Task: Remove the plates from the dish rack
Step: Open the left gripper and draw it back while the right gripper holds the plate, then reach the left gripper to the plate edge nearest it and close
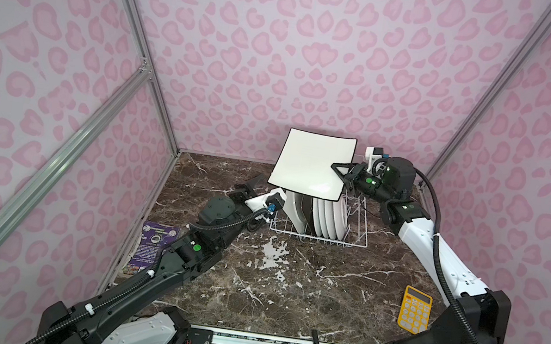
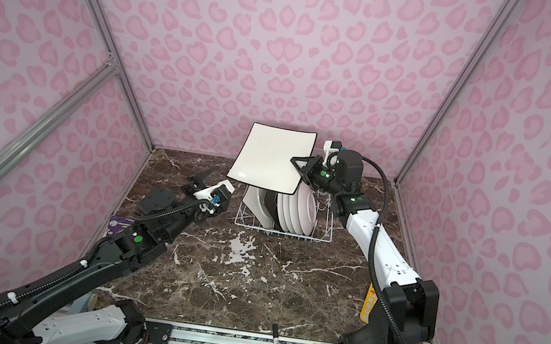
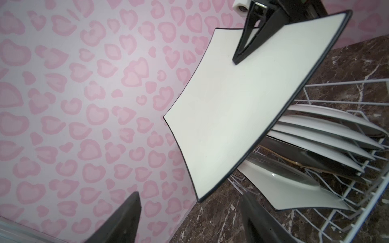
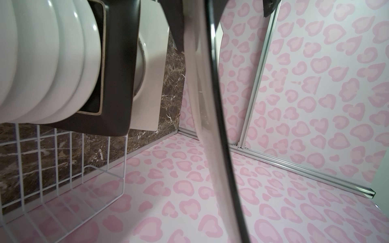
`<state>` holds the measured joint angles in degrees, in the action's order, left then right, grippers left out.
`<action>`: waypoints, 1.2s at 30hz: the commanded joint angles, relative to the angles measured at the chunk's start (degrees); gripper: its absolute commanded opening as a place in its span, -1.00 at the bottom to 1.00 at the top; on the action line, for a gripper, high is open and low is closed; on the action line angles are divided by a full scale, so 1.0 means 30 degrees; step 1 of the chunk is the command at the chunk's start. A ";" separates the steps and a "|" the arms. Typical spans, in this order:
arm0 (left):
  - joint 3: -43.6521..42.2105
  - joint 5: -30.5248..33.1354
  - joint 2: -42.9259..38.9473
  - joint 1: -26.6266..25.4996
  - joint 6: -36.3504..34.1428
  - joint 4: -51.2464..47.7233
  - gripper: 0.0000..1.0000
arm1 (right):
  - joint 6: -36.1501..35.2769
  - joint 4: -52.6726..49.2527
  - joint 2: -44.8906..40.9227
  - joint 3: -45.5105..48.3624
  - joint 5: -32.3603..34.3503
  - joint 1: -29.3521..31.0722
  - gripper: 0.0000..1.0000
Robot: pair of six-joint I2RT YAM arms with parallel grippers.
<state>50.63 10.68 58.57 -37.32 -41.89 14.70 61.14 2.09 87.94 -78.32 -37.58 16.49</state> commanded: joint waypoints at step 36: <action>0.9884 -1.4554 0.7701 0.8887 2.3584 -0.8146 0.99 | 0.0038 0.5723 -0.0575 0.1661 -0.2941 0.0434 -1.00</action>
<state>79.07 -25.58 79.85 -11.29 24.43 -11.03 60.84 10.17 86.87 -73.56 -44.12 17.61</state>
